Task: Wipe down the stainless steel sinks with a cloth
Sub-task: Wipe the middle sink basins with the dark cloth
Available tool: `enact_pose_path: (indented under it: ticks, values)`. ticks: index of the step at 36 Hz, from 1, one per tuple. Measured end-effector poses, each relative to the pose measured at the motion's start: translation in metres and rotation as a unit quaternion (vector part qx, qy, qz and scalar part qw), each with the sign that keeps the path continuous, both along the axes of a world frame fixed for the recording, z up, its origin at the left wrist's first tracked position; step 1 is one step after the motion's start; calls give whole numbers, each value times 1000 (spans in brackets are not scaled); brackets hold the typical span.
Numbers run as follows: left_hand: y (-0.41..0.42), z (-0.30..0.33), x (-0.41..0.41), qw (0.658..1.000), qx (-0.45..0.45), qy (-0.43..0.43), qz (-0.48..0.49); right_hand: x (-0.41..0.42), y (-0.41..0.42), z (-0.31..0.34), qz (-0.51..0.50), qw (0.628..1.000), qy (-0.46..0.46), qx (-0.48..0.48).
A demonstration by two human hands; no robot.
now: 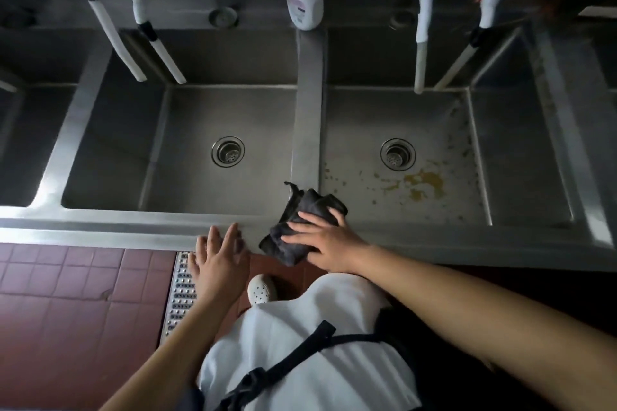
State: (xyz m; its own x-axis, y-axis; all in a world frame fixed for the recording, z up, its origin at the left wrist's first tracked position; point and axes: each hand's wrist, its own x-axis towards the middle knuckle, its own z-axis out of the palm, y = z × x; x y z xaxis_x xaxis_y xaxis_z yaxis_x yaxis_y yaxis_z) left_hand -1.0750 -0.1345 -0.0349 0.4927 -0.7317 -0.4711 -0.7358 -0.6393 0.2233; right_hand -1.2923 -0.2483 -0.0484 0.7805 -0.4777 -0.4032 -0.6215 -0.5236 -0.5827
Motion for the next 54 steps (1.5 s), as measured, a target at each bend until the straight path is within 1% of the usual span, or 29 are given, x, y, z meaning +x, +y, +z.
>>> enact_pose_path:
  ticks: [5,12,17,21,24,27,32,36,39,42,44,46,48,49,50,52,53,54]
  values:
    - [-10,-2,-46,999,-10,14,-35,-86,-12,-2,-27,1000,2,6]
    - [-26,-11,-81,994,-30,9,-101,-197,-19,3,-82,994,56,-34]
    - [-44,-11,-109,990,-44,11,-134,-261,-14,2,-148,982,90,-68]
    - [-51,-12,-122,987,-38,18,-154,-284,-9,2,-191,973,105,-81]
    - [-56,-15,-122,986,-39,23,-160,-276,-6,0,-211,966,120,-91]
    - [-65,-16,-112,988,-47,30,-146,-257,-6,-1,-235,959,127,-91]
    - [-102,-20,-85,989,-68,20,-133,-201,-11,1,-217,966,132,-49]
    - [-160,-23,-60,985,-77,22,-152,-133,-22,10,-196,973,117,9]
    - [-211,-24,-47,984,-87,24,-154,-78,-36,16,-167,977,110,75]
    - [-267,-26,-41,980,-106,33,-167,-39,-58,19,-168,967,117,150]
    - [-303,-28,-39,975,-118,38,-183,-33,-78,20,-225,939,108,236]
    - [-336,-31,-41,971,-125,39,-200,-42,-95,17,-301,892,56,332]
    - [-366,-36,-45,968,-129,33,-213,-56,-111,14,-388,846,11,366]
    - [-378,-40,-47,968,-127,30,-216,-64,-117,12,-440,816,-14,374]
    - [-388,-43,-49,968,-123,28,-217,-72,-123,10,-492,779,-46,386]
    - [-398,-51,-53,970,-116,21,-214,-85,-136,4,-574,689,-108,429]
    - [-400,-54,-56,970,-115,13,-214,-91,-145,2,-606,645,-125,448]
    - [-399,-57,-59,970,-117,1,-214,-97,-153,-3,-634,609,-137,457]
